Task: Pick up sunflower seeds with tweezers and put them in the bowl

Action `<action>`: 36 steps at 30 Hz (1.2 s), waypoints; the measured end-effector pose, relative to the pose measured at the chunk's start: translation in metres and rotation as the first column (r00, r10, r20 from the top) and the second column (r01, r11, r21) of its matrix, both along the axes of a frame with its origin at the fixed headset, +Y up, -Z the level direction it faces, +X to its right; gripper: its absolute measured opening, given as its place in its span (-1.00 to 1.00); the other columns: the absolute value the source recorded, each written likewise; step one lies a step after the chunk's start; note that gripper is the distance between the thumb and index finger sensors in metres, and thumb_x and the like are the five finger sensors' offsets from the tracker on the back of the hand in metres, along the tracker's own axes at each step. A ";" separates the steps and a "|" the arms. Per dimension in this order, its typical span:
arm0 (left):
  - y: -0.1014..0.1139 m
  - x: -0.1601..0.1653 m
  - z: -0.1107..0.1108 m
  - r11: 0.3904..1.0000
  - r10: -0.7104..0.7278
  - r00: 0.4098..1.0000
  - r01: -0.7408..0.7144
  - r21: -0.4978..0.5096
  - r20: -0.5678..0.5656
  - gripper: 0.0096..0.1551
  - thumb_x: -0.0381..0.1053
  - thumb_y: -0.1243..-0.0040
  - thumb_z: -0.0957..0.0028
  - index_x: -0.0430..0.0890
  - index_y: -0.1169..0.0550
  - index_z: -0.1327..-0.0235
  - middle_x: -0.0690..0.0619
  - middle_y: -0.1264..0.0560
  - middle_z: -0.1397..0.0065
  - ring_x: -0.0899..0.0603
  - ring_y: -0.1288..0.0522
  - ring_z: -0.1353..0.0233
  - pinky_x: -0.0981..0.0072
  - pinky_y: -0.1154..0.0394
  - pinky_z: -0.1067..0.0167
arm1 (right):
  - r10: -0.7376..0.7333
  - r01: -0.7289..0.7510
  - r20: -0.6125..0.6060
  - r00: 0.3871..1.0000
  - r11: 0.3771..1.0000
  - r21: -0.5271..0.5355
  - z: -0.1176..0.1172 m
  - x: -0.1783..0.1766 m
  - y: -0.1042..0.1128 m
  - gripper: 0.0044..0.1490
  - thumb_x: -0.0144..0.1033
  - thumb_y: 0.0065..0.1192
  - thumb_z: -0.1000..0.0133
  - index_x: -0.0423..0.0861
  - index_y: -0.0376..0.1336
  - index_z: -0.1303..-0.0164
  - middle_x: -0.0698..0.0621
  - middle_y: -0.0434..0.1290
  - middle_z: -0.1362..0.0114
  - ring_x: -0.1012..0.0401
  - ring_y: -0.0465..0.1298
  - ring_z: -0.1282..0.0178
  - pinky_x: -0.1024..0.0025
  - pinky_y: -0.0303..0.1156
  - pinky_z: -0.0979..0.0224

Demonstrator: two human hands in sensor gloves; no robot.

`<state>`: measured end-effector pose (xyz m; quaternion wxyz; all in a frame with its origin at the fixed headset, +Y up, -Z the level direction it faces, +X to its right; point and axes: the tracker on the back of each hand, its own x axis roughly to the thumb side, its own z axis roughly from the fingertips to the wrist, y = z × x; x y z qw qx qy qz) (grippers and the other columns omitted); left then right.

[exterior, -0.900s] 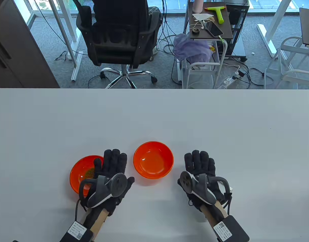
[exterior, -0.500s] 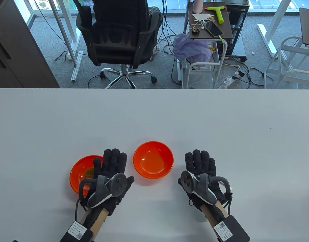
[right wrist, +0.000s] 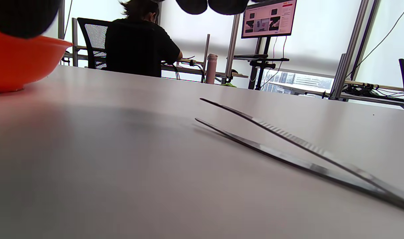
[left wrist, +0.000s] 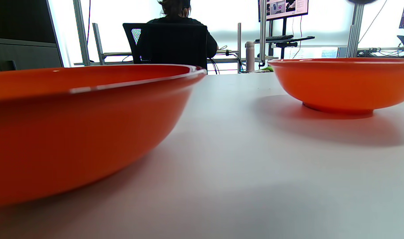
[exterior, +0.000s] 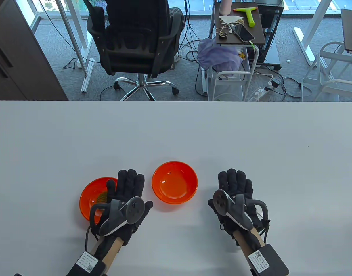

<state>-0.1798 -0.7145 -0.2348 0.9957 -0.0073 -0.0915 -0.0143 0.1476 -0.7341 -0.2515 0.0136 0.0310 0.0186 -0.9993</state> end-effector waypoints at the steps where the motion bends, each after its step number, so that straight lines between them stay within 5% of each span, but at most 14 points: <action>1: 0.000 0.000 0.000 1.000 0.000 1.000 0.000 -0.001 0.001 -0.01 0.44 0.05 0.01 0.11 0.04 -0.61 0.04 0.13 -0.77 -0.19 0.17 -0.78 -0.26 0.22 -0.55 | -0.011 0.011 0.013 1.000 1.000 -0.005 -0.001 0.004 0.001 0.26 0.40 0.21 0.22 0.15 -0.21 -0.60 0.04 -0.14 -0.74 -0.09 -0.04 -0.76 -0.05 -0.06 -0.72; 16: 0.000 -0.002 0.000 1.000 0.000 1.000 0.000 -0.015 0.003 -0.01 0.44 0.05 0.01 0.11 0.03 -0.61 0.04 0.12 -0.77 -0.19 0.16 -0.78 -0.26 0.22 -0.55 | -0.076 0.141 0.214 0.974 0.942 -0.305 -0.013 0.064 -0.005 0.17 0.26 0.48 0.25 0.10 0.05 -0.53 0.03 0.15 -0.68 -0.08 0.26 -0.66 -0.09 0.13 -0.67; 24: 0.000 -0.003 0.000 1.000 0.006 1.000 -0.006 -0.017 -0.002 -0.01 0.44 0.04 0.00 0.10 0.03 -0.61 0.04 0.12 -0.77 -0.19 0.16 -0.78 -0.26 0.22 -0.55 | 0.029 0.071 0.299 0.954 0.945 -0.319 -0.019 0.074 -0.014 -0.11 0.15 0.53 0.23 0.15 0.30 -0.33 0.06 0.39 -0.48 0.00 0.46 -0.43 -0.03 0.29 -0.57; 36: 0.000 -0.004 0.000 1.000 0.004 1.000 -0.004 -0.021 -0.010 -0.01 0.44 0.05 0.00 0.10 0.04 -0.61 0.03 0.12 -0.77 -0.20 0.16 -0.78 -0.26 0.22 -0.55 | 0.005 0.088 0.307 0.952 0.954 -0.287 -0.024 0.077 -0.022 -0.38 0.07 0.57 0.24 0.25 0.46 -0.07 0.13 0.48 -0.33 0.06 0.52 -0.30 0.02 0.35 -0.52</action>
